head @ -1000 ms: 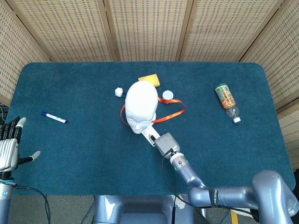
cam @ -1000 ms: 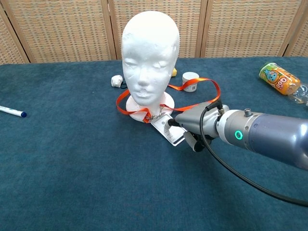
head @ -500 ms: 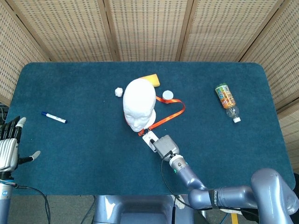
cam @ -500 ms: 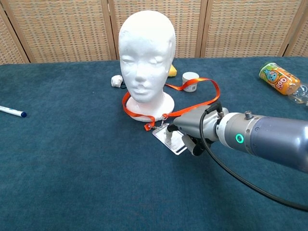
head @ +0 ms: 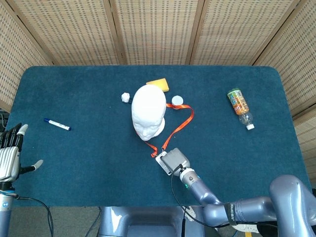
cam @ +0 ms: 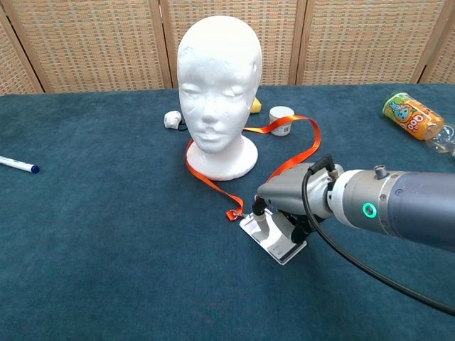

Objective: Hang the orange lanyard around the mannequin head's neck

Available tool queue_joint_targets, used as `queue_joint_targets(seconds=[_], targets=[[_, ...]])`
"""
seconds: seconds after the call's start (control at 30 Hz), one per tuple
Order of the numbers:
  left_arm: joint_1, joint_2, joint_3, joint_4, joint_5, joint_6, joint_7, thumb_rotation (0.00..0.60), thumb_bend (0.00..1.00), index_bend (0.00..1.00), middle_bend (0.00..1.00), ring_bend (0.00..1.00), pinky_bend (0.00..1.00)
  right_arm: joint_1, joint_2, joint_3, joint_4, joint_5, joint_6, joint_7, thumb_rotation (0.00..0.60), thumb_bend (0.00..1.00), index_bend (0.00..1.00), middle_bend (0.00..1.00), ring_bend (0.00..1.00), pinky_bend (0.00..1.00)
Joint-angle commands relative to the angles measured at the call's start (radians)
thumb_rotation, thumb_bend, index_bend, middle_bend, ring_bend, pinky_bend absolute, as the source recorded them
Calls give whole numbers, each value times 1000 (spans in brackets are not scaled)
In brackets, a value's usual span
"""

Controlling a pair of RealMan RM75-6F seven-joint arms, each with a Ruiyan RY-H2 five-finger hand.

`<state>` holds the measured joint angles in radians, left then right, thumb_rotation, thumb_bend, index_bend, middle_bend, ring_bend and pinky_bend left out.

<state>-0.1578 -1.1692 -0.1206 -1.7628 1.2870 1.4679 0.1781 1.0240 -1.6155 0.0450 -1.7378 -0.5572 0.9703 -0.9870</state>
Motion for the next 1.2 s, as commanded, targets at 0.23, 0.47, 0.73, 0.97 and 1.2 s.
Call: queue_joint_targets(seconds=[0.23, 0.47, 0.73, 0.97, 1.2], targets=[[0, -2, -1, 0, 2, -4, 6, 600, 92, 0, 0, 0, 0, 28, 43, -53, -104, 16, 22, -31, 600, 1000, 379, 831, 767, 959], [1, -3, -2, 0, 2, -5, 7, 600, 92, 0, 0, 0, 0, 44, 65, -84, -152, 32, 29, -34, 600, 1000, 382, 831, 766, 959], [2, -5, -2, 0, 3, -7, 12, 600, 92, 0, 0, 0, 0, 64, 78, -116, -204, 39, 41, -45, 600, 1000, 395, 831, 767, 959], [2, -6, -3, 1, 4, -10, 13, 600, 92, 0, 0, 0, 0, 71, 78, -135, -209, 23, 64, -44, 600, 1000, 400, 831, 767, 959], [2, -7, -5, 2, 1, -13, 13, 600, 92, 0, 0, 0, 0, 61, 116, -134, -220, -4, 80, -5, 600, 1000, 400, 831, 767, 959]])
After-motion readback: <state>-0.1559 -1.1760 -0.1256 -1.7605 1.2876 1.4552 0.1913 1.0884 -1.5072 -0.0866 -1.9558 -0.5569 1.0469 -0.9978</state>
